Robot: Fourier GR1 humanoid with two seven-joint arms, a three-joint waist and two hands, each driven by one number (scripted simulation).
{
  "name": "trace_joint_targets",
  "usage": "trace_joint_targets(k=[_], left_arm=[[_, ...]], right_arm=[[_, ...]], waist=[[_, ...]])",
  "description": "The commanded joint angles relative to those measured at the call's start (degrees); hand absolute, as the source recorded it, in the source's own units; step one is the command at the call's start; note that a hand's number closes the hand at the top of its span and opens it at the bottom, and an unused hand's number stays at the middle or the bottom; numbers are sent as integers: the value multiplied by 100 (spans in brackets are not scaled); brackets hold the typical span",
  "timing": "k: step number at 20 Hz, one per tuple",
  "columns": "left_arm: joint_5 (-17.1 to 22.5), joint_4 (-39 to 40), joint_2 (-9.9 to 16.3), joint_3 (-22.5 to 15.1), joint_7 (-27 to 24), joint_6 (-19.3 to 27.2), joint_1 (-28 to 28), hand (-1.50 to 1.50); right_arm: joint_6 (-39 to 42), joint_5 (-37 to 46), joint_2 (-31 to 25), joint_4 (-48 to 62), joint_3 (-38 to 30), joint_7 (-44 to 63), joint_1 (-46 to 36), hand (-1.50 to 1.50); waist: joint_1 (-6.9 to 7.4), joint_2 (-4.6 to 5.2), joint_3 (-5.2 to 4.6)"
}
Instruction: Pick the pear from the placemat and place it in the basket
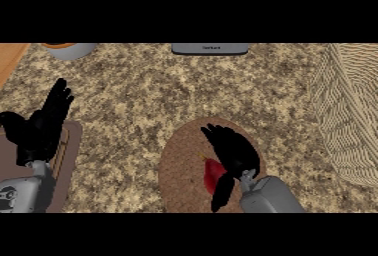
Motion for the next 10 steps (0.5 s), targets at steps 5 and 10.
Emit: trace_joint_targets(k=[5,10], left_arm=[[146,475,170,312,-117,-266,-322,0],[-144,210,-114,11,-60,-8,-209,0]], right_arm=[[-154,250,-66,515,217,-478,390,-150],[424,335,-13,526,443,-597,-4,150]], waist=[[-16,31,10],[-4,27,10]])
